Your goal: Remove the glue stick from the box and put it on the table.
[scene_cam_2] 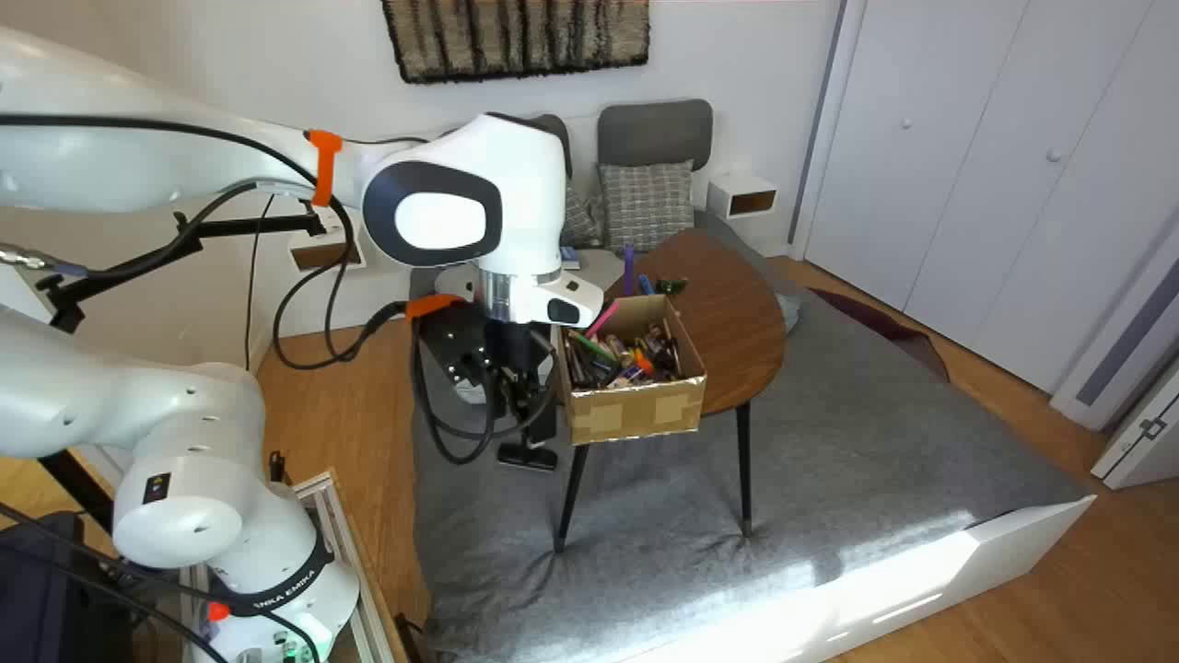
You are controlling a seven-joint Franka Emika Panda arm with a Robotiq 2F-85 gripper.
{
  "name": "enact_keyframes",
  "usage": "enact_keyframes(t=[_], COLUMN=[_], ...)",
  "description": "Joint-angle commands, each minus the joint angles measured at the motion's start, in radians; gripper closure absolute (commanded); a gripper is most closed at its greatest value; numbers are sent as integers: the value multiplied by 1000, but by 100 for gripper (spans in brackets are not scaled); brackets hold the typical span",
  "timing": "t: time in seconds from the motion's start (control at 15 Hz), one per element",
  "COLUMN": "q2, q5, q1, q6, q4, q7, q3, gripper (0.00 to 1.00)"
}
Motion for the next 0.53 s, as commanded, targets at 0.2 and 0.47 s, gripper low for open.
enact_keyframes(t=[0.2,0.47], q2=[-1,-10], q5=[-3,81], q1=[9,49], q6=[-3,89], q4=[2,14], q7=[4,0], q3=[-7,-13], gripper=[0,0])
